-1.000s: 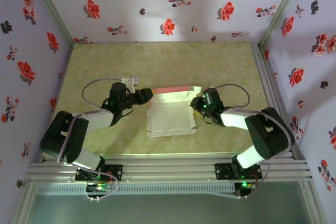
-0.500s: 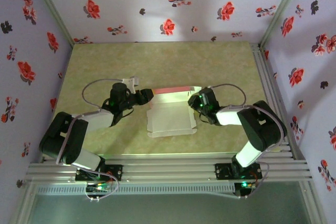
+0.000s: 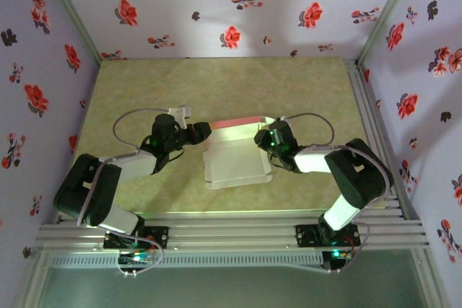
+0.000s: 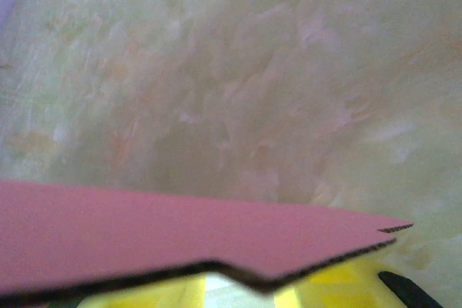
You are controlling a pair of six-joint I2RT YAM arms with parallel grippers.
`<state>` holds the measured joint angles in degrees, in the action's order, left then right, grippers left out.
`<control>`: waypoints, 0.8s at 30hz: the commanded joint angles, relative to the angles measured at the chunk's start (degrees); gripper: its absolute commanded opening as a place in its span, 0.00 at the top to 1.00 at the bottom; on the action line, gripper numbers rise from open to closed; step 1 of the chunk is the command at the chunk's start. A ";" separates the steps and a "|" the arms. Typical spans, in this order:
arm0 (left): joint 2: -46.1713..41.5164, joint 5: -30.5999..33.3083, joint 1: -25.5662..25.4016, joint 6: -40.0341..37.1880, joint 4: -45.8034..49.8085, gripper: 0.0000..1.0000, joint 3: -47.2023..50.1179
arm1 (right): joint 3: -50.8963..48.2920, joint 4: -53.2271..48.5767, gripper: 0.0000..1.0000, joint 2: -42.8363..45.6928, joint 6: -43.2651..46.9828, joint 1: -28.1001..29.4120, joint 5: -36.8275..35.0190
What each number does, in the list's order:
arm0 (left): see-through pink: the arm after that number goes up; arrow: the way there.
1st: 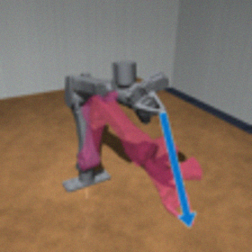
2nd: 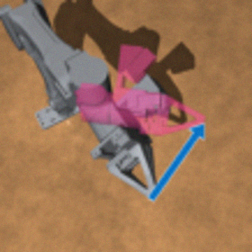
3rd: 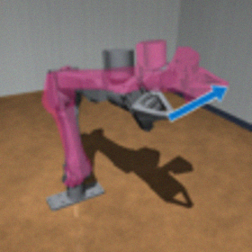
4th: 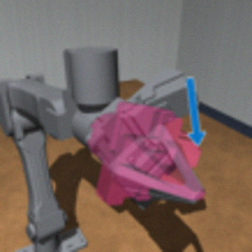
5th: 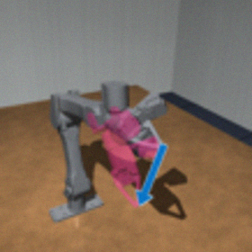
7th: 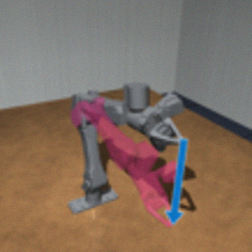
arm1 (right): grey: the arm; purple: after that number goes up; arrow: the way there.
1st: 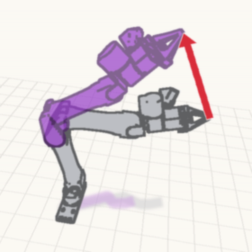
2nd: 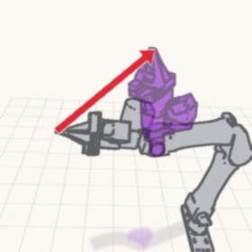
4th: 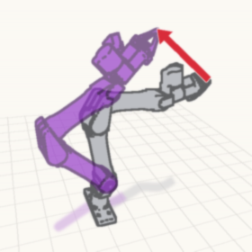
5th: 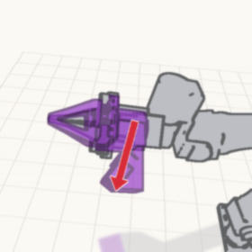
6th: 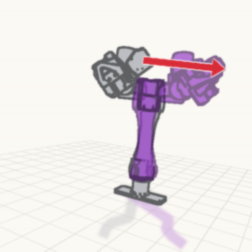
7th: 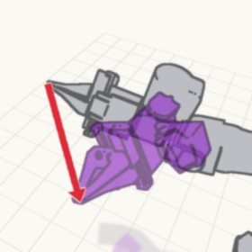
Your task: Fold the paper box
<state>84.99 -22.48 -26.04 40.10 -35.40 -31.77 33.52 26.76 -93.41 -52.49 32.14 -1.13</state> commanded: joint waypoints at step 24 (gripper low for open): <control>1.35 0.79 -2.01 -1.16 6.13 0.52 1.17 | -2.05 -2.50 0.58 5.13 1.83 2.95 -9.95</control>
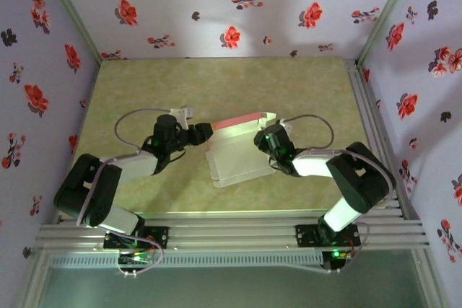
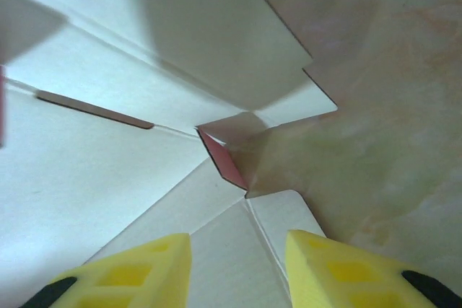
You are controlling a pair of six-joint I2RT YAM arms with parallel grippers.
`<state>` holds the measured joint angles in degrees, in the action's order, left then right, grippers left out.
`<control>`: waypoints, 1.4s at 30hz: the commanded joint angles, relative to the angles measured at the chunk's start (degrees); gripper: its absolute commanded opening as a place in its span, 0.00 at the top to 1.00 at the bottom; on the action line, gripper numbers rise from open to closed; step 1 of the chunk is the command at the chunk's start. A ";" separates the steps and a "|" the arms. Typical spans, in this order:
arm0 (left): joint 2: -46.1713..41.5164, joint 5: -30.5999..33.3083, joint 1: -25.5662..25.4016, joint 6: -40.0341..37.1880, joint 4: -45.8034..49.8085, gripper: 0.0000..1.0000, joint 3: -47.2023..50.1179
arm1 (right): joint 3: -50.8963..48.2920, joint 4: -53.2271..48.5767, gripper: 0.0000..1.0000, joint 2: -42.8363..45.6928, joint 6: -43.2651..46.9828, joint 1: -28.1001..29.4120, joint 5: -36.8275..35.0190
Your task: Fold the paper box
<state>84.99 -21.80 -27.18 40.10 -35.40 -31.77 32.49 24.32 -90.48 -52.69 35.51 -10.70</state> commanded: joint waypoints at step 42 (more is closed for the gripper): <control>2.78 -2.35 -0.86 -6.85 15.42 0.55 -3.98 | 39.84 -58.83 0.47 -2.32 58.23 -16.36 21.64</control>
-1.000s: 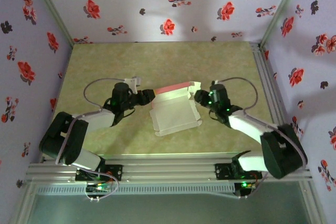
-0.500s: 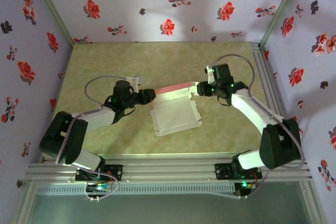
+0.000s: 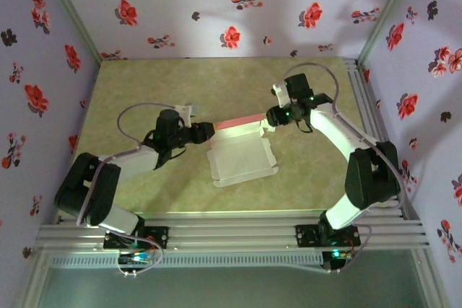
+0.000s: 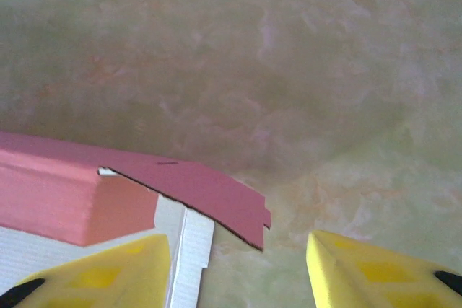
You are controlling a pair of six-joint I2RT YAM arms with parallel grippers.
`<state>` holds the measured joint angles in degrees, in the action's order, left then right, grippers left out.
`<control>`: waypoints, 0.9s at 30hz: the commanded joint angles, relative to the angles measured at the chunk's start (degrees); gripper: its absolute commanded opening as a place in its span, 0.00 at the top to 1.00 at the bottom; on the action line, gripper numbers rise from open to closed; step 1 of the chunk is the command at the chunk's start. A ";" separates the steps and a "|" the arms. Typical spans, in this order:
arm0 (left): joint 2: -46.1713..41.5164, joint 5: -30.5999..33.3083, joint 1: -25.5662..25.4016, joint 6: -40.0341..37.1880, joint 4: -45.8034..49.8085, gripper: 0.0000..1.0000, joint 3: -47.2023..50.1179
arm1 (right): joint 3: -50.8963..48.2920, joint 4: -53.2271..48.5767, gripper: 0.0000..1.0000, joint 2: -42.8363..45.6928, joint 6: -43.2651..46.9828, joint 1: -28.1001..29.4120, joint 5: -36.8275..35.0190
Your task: Fold the paper box
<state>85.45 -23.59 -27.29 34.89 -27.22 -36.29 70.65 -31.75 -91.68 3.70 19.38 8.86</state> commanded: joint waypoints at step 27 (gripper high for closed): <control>3.60 -0.71 -0.91 -1.06 8.76 0.57 -0.96 | -1.71 1.61 0.93 2.27 -6.28 7.96 -2.53</control>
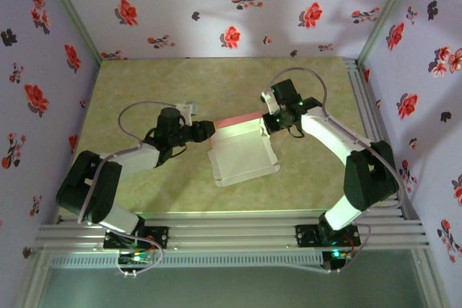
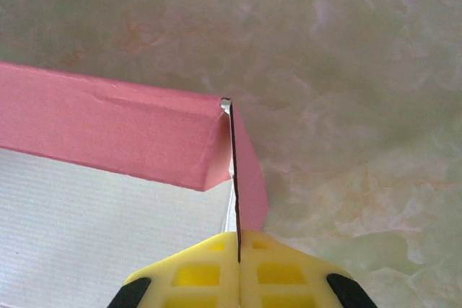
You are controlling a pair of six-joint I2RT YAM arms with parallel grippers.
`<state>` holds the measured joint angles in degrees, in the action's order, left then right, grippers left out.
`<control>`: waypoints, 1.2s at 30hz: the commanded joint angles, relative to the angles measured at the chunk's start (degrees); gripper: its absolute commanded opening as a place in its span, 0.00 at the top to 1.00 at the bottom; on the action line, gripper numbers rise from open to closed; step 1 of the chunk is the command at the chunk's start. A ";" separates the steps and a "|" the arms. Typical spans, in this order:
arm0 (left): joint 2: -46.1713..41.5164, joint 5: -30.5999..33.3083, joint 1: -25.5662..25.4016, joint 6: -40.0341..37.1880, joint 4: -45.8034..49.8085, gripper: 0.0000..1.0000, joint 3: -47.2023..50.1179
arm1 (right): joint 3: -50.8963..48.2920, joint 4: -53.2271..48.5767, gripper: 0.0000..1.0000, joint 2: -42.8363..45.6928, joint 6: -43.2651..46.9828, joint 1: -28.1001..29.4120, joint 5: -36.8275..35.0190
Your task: Fold the paper box
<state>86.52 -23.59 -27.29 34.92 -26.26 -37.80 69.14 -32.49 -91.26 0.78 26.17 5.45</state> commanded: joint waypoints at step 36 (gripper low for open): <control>4.89 1.13 -3.10 -0.83 10.62 0.58 -2.76 | 15.45 -15.58 0.96 -7.61 -20.05 1.42 -5.82</control>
<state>88.68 -23.07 -28.75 34.26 -24.34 -41.15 82.72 -45.87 -98.08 -14.06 26.59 0.47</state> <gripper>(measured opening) 0.419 0.060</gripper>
